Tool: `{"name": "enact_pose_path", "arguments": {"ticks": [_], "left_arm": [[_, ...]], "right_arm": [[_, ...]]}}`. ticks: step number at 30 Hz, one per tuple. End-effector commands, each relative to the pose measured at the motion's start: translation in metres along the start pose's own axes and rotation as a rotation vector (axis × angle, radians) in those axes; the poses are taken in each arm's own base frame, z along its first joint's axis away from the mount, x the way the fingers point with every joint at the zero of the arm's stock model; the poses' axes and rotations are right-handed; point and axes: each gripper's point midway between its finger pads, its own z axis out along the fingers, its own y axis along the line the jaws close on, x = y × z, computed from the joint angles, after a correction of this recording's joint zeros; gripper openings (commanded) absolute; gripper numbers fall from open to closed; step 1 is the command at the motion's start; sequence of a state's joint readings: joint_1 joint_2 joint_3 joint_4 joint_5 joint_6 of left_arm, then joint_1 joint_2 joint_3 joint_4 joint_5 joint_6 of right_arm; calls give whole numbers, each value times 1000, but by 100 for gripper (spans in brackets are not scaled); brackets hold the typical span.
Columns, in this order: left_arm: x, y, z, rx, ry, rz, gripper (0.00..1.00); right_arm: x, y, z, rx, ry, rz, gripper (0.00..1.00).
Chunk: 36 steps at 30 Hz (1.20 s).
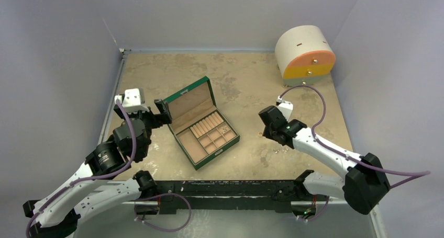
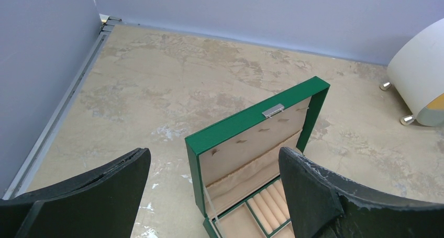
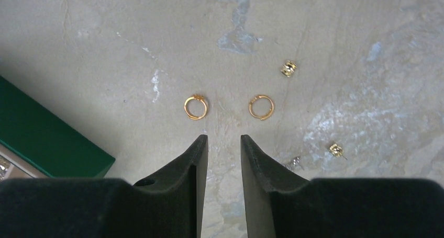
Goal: Organize the mixed jewelry
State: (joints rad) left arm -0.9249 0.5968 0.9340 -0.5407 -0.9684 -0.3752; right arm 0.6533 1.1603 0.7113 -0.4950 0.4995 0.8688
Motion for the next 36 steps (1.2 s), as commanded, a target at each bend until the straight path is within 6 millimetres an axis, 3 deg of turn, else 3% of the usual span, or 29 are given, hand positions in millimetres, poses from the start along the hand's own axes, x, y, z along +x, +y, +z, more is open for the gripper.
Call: {"name": "enact_pose_path", "arguments": {"ticks": [1,11,24,36], "left_arm": [[-4,-3,1,1,-12,-20,93],[-4,-3,2,3,-13,-20,93],[-4,-3,2,-1,-12,-17,93],[-2,-3,3,-9,-7,-7,92]], "right_arm": [[-15,23,8,-107,-15,-88,32],[-5,41,33,-232,70,-197,29],[9,32,58,-202,127,-241,27],[16,29,61,-195,161,-241,25]]}}
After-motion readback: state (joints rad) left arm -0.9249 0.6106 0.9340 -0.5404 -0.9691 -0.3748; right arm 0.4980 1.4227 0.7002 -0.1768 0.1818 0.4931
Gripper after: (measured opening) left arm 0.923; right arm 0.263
